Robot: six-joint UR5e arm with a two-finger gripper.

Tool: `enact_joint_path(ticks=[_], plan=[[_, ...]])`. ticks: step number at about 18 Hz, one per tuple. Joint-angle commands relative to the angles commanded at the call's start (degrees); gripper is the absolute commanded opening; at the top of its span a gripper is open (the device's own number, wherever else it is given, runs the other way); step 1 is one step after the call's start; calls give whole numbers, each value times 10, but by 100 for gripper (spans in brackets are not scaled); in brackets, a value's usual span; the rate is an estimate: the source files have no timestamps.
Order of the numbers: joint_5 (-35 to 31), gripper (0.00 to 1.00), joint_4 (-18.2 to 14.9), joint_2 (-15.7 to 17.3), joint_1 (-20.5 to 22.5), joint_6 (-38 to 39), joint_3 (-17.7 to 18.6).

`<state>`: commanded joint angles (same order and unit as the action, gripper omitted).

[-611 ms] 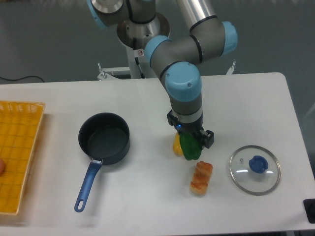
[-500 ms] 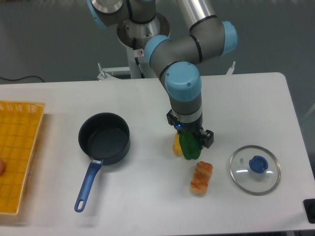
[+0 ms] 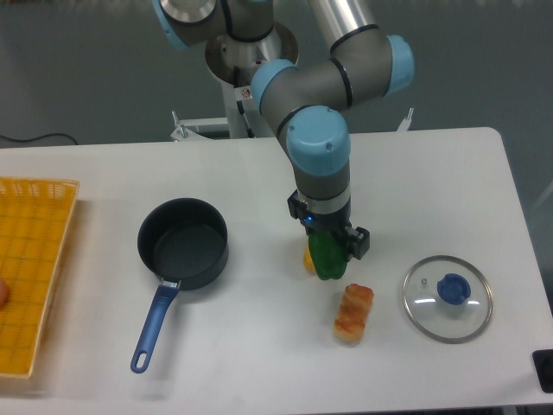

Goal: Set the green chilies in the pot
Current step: 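Lift the held green pepper up from the table with the gripper, then carry the green pepper over to the dark blue saucepan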

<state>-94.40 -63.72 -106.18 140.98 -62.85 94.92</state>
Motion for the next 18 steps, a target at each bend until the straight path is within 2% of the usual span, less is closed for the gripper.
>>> enact_joint_path(ticks=[5, 7, 18], plan=[[16, 58, 0, 40, -11, 20, 32], [16, 58, 1, 47, -31, 48, 36], [6, 58, 9, 47, -164, 213, 37]])
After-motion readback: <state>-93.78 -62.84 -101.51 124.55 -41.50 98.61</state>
